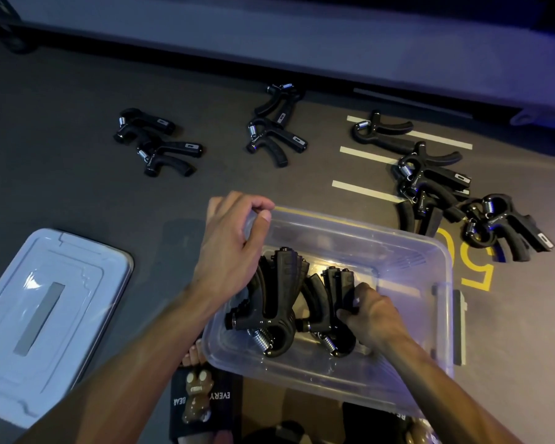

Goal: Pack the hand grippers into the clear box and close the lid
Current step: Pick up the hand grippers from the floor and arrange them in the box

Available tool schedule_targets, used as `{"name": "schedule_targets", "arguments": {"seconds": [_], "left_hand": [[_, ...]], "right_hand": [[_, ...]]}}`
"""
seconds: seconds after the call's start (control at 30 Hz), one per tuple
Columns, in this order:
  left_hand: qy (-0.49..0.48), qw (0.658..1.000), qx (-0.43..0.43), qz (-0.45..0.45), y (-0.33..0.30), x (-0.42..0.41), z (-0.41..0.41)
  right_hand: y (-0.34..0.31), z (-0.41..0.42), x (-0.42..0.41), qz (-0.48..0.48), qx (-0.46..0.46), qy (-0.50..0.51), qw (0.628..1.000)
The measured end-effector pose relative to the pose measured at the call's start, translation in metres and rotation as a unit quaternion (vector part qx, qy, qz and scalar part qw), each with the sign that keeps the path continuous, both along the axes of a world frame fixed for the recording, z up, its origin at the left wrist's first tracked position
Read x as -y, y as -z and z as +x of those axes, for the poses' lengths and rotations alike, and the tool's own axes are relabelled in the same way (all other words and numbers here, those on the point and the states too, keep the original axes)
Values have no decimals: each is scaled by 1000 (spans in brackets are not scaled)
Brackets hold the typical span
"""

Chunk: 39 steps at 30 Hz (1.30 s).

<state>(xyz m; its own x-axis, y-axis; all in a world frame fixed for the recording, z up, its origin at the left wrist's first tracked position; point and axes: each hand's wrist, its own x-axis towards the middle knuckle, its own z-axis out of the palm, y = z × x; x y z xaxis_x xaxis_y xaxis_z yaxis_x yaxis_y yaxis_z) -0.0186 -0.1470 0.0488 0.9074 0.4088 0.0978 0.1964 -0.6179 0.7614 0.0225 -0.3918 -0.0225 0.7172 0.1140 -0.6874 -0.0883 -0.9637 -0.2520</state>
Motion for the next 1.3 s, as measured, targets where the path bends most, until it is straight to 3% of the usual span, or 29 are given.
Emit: {"name": "schedule_targets", "arguments": {"seconds": [1.1, 1.3], "left_hand": [[4, 1000, 8, -13, 1, -1, 0], [-44, 997, 42, -46, 4, -23, 8]], "right_hand": [[-6, -1, 4, -14, -25, -54, 998], [-46, 9, -3, -4, 71, -127, 989]]}}
